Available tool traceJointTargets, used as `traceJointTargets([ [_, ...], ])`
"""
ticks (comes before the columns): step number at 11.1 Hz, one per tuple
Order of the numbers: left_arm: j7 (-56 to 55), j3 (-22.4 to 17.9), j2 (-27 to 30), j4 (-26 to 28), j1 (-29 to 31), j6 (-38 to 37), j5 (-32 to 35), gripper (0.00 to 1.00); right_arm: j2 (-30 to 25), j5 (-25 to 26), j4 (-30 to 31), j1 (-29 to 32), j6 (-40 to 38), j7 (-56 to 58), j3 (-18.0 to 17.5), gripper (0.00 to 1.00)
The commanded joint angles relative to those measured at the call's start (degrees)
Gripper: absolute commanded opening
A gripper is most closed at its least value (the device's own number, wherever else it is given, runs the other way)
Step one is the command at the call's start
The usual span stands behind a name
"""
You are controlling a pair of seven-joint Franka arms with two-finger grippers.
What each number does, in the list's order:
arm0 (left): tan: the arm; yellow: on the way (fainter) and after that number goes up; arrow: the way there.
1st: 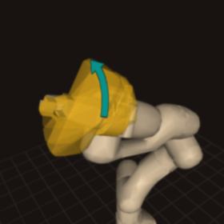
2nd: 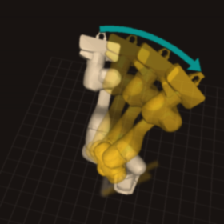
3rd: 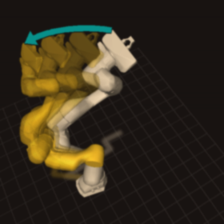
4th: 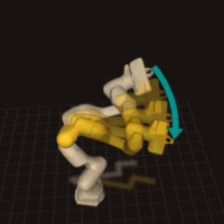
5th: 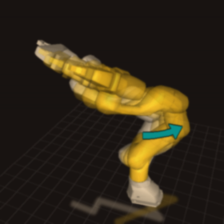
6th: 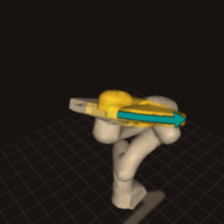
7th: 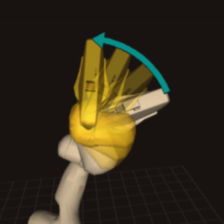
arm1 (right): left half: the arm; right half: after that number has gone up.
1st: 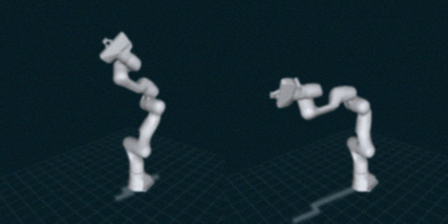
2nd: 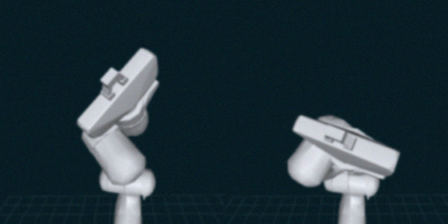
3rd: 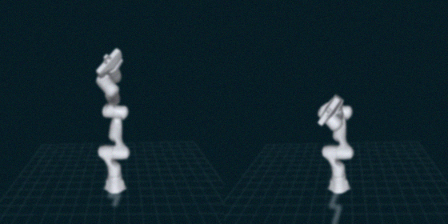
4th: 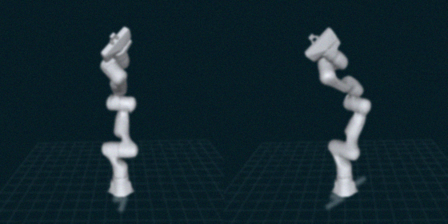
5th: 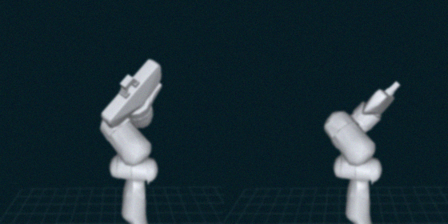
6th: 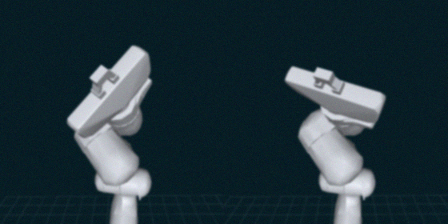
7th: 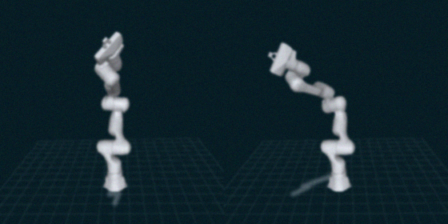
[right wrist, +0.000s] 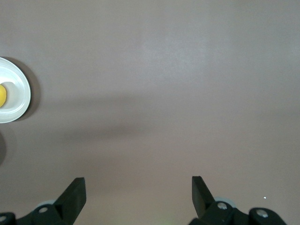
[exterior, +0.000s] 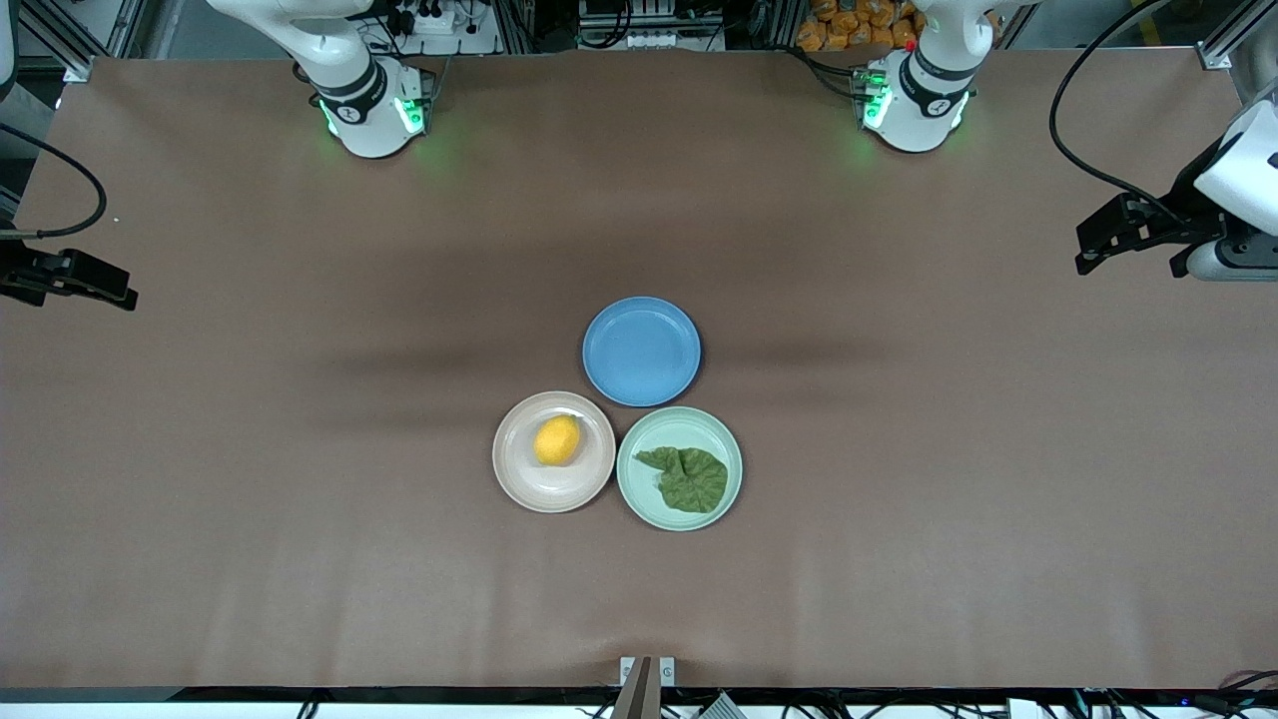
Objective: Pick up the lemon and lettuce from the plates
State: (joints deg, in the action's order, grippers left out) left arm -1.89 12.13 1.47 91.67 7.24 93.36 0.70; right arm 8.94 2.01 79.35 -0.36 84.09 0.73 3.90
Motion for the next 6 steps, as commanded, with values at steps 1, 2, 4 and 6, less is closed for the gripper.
traceJointTargets([
  [1,0.57,0.00,-0.06,-0.52,0.41,0.15,-1.23,1.00,-0.76,-0.69,0.45,-0.08,-0.24,0.33,-0.03,1.00],
  [2,0.48,0.00,-0.32,-0.35,0.32,0.15,-1.23,1.00,-0.76,-0.69,0.45,-0.08,-0.24,0.33,-0.03,1.00],
  [4,1.36,0.09,-1.46,-0.44,0.24,0.15,-1.23,1.00,-0.76,-0.69,0.54,0.01,-0.33,0.33,-0.03,1.00],
  [6,0.40,0.27,-2.42,-0.52,-0.73,0.33,-1.14,1.00,-0.76,-0.69,0.54,0.09,-0.33,0.33,-0.03,1.00],
])
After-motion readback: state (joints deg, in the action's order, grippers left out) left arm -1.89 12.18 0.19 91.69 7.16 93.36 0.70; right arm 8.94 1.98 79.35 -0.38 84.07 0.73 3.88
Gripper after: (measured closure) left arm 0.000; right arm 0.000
